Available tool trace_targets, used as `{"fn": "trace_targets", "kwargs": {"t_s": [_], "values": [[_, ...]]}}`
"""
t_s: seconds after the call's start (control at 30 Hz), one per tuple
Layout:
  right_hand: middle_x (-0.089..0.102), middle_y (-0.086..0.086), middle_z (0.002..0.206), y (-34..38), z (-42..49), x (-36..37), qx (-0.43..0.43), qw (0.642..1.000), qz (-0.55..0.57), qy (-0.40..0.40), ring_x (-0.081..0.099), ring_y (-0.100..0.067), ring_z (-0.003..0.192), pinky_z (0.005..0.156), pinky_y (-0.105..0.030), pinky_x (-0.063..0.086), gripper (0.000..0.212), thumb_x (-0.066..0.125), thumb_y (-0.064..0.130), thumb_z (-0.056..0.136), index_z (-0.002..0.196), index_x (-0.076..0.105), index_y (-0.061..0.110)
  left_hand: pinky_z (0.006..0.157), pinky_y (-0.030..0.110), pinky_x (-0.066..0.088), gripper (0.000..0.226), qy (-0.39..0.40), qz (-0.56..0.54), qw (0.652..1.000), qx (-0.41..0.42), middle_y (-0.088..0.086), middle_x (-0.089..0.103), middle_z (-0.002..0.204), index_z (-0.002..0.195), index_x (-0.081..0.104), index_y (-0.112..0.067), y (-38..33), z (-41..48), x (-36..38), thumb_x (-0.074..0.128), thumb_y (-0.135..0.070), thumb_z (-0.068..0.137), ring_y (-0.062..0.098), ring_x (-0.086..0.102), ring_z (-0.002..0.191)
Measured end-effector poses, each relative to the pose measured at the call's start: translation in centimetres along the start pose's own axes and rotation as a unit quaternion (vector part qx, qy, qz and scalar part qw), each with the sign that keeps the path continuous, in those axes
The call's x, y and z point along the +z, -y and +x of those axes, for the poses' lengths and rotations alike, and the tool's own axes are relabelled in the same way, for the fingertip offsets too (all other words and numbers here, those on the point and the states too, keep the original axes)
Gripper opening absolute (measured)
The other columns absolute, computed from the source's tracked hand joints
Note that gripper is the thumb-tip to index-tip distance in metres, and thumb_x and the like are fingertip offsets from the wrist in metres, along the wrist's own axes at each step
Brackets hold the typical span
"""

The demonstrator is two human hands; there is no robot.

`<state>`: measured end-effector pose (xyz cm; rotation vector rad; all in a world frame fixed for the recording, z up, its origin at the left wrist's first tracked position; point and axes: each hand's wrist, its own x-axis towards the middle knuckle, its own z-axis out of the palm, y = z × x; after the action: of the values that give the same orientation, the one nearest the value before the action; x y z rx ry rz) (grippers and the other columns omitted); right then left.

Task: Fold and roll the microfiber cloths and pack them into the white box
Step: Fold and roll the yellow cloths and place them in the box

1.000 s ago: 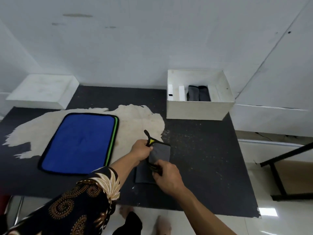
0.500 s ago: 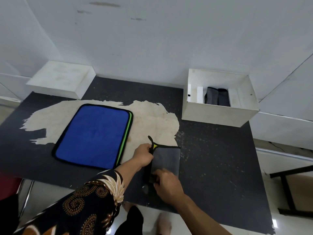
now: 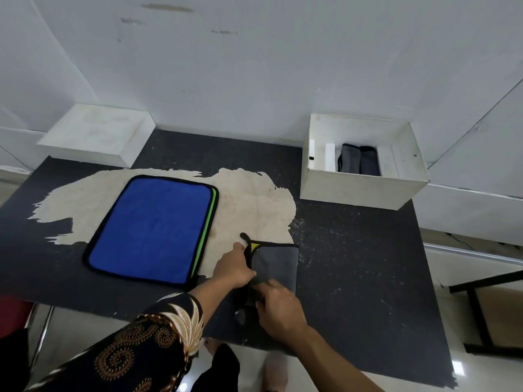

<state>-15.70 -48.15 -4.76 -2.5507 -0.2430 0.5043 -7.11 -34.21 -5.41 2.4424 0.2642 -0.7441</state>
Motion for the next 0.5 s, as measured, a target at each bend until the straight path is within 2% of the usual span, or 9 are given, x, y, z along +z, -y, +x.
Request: {"fn": "trace_targets", "kwargs": {"t_s": [0.1,0.2,0.3,0.4,0.5], "values": [[0.055,0.003,0.110,0.2,0.1,-0.4,0.014,0.999,0.009,-0.041,0.061,-0.023,0.095,0.078,-0.037,0.052,0.023,0.051,0.030,0.093,0.114,0.060,0.026,0.084,0.036,0.054,0.066,-0.016,-0.045,0.999,0.018,0.005,0.065,0.095,0.136,0.035,-0.016,0.4,-0.5,0.6,0.073,-0.014,0.083,0.022,0.065,0.093],[0.053,0.004,0.113,0.1,0.0,-0.9,0.038,0.996,0.004,-0.081,0.062,-0.020,0.094,0.078,-0.034,0.052,0.021,0.053,0.032,0.094,0.113,0.059,0.026,0.077,0.028,0.051,0.060,-0.048,-0.072,0.996,0.031,0.000,0.063,0.083,0.135,0.036,-0.018,0.7,-1.0,0.8,0.069,-0.009,0.087,0.014,0.063,0.082],[0.049,-0.001,0.120,-0.7,-0.2,-1.3,0.092,0.988,-0.013,-0.123,0.060,-0.018,0.100,0.081,-0.030,0.053,0.026,0.056,0.030,0.094,0.119,0.058,0.022,0.078,0.027,0.050,0.054,-0.074,-0.079,0.994,0.029,0.001,0.062,0.090,0.132,0.039,-0.018,0.9,-1.4,0.9,0.068,-0.008,0.088,0.015,0.061,0.086],[0.040,-0.004,0.125,-1.8,-0.4,-1.4,0.132,0.987,-0.034,-0.084,0.053,-0.019,0.107,0.086,-0.030,0.053,0.035,0.058,0.028,0.093,0.127,0.052,0.023,0.077,0.026,0.048,0.047,-0.079,-0.077,0.994,0.026,0.000,0.062,0.092,0.127,0.043,-0.018,1.1,-1.5,1.0,0.067,-0.007,0.088,0.015,0.060,0.087],[0.035,-0.004,0.127,-2.2,-0.5,-1.5,0.135,0.988,-0.037,-0.065,0.050,-0.019,0.111,0.089,-0.029,0.052,0.040,0.059,0.031,0.093,0.131,0.047,0.025,0.078,0.028,0.051,0.042,-0.090,-0.069,0.993,0.033,0.000,0.062,0.091,0.125,0.048,-0.017,1.0,-1.5,1.0,0.066,-0.006,0.088,0.014,0.060,0.086]]}}
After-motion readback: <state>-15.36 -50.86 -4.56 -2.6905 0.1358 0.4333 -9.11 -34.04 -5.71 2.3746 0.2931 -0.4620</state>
